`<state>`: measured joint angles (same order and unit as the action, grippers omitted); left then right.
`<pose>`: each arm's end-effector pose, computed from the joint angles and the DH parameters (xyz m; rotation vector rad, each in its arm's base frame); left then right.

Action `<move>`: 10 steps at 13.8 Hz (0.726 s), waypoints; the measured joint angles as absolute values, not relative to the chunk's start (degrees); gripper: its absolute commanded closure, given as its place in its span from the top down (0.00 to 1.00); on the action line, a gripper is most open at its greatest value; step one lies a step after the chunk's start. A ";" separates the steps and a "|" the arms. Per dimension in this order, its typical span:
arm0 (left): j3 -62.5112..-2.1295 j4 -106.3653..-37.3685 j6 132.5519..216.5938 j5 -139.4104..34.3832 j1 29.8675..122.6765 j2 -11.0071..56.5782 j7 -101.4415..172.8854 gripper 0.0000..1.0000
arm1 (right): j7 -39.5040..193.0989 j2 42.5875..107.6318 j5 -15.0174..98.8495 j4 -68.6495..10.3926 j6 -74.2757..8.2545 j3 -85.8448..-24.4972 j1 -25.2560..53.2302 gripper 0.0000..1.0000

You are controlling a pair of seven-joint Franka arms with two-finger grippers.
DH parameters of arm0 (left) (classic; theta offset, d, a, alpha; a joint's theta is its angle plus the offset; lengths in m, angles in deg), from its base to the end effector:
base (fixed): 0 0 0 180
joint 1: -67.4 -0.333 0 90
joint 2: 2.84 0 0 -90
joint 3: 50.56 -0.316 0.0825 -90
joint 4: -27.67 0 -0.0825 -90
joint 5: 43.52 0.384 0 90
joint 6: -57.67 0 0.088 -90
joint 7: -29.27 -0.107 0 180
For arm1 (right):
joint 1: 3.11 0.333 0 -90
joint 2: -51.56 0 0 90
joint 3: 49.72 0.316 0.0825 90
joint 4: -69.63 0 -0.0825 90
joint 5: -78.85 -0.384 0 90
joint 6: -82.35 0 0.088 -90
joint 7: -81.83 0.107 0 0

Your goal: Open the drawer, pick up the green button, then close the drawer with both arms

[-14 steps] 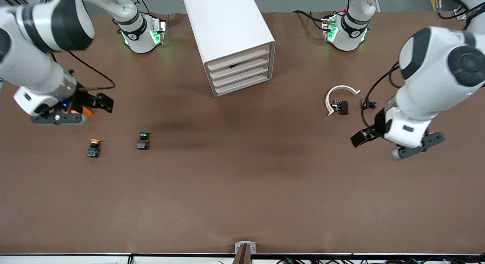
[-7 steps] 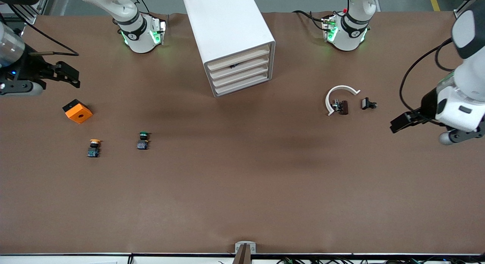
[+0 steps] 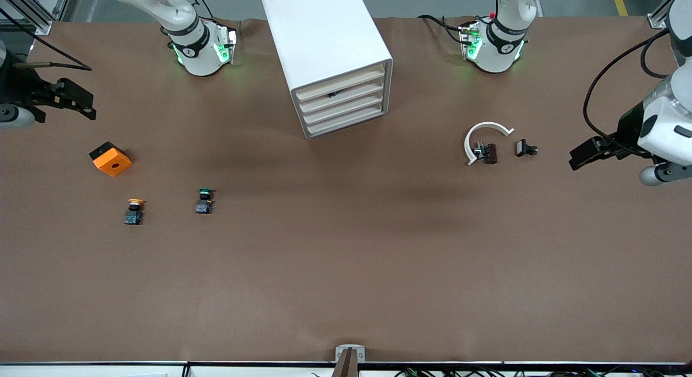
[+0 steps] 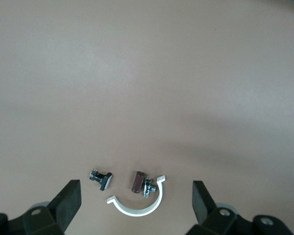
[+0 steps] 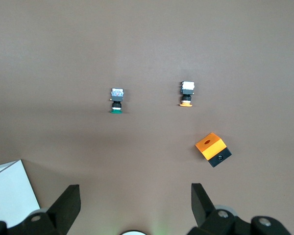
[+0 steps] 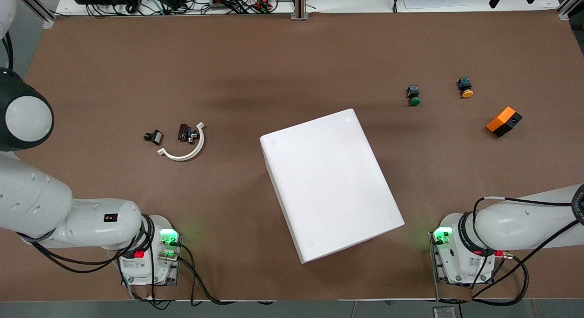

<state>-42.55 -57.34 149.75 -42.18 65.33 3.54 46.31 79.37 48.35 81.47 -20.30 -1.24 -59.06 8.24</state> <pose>0.5895 -0.0541 0.6057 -3.1216 -0.3037 -0.0226 0.5255 0.0104 0.6455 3.1020 0.1159 -0.0862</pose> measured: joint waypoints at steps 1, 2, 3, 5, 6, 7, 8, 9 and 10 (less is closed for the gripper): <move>-42.57 -57.18 148.88 -42.18 65.13 2.88 44.81 1.00 | 79.37 48.36 81.47 -20.05 -1.01 -58.97 8.27 1.00; -42.58 -57.01 147.22 -42.17 64.75 2.16 43.18 1.00 | 79.37 48.39 81.47 -20.00 -0.97 -58.91 8.29 1.00; -42.58 -56.97 145.51 -42.18 64.25 1.43 41.31 1.00 | 79.37 48.45 81.47 -20.00 -0.97 -58.90 8.29 1.00; -42.66 -57.00 143.41 -42.49 63.18 0.03 36.66 1.00 | 79.30 48.60 81.47 -19.99 -0.96 -58.85 8.36 1.00; -42.80 -57.25 142.75 -42.78 62.95 -0.83 35.15 1.00 | 79.28 48.70 81.47 -19.98 -0.95 -58.73 8.44 1.00; -42.89 -58.03 142.36 -42.92 62.95 -1.90 34.55 1.00 | 79.28 48.77 81.47 -19.98 -0.92 -58.60 8.54 1.00; -42.92 -59.03 142.17 -42.98 63.03 -2.97 34.38 1.00 | 79.28 48.82 81.47 -19.97 -0.87 -58.53 8.62 1.00; -43.10 -59.97 142.11 -42.99 63.23 -4.00 34.34 1.00 | 79.28 48.83 81.47 -19.95 -0.85 -58.49 8.64 1.00; -43.73 -60.74 142.04 -42.99 63.79 -4.88 34.34 1.00 | 79.27 48.84 81.47 -19.82 -0.85 -58.47 8.64 1.00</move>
